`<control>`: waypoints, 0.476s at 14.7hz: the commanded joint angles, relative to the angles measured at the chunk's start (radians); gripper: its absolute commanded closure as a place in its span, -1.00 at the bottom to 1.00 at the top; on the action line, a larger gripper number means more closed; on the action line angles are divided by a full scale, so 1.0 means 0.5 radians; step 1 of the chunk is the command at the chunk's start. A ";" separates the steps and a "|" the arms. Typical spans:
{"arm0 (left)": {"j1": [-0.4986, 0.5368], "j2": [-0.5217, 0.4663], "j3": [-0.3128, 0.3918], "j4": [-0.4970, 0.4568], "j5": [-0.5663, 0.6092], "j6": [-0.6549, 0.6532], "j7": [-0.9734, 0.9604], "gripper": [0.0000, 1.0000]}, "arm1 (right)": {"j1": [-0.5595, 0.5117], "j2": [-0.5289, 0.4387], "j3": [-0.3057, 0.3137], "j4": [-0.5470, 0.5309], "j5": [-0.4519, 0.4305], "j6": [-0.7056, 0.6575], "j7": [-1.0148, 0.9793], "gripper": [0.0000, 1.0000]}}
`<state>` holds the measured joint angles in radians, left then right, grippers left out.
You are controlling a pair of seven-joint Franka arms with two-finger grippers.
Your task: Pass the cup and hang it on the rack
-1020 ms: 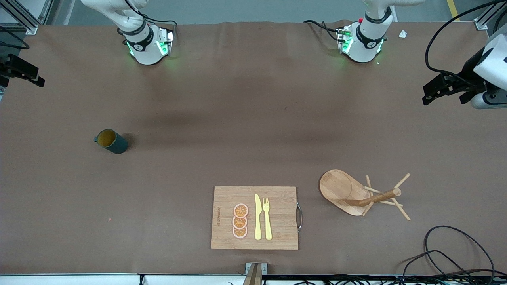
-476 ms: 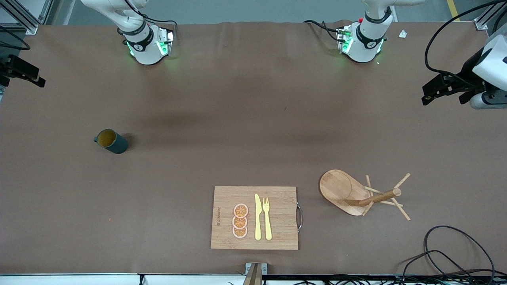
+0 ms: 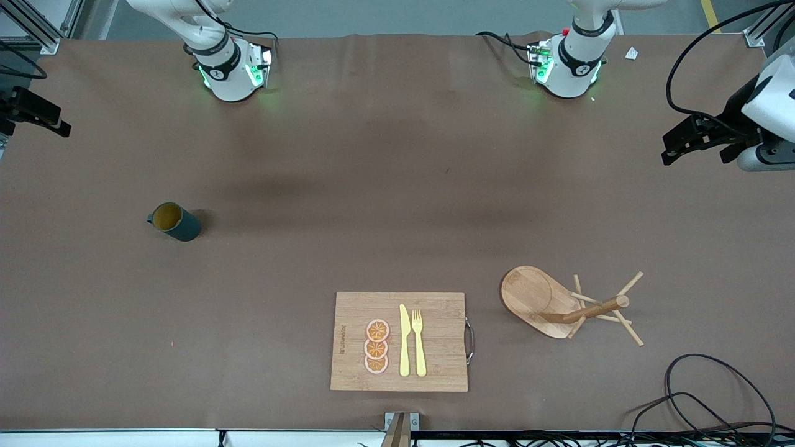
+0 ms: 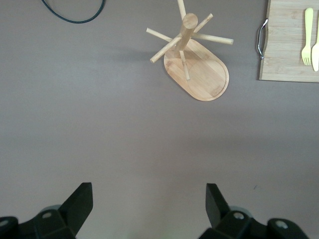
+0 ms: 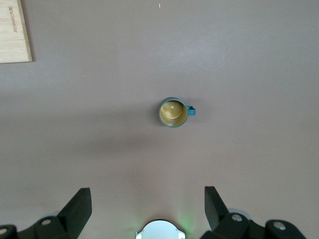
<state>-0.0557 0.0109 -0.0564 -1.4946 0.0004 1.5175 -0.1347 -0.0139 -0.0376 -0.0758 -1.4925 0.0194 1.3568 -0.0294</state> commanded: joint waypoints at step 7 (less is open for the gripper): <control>-0.008 0.003 -0.004 0.013 0.030 -0.004 -0.001 -1.00 | 0.046 0.409 0.029 -0.128 0.026 0.283 -0.315 -1.00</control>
<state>-0.0577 0.0112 -0.0578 -1.4947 0.0004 1.5175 -0.1348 -0.0042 0.1654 -0.0688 -1.5176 0.0254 1.4503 -0.1170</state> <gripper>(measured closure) 0.000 0.000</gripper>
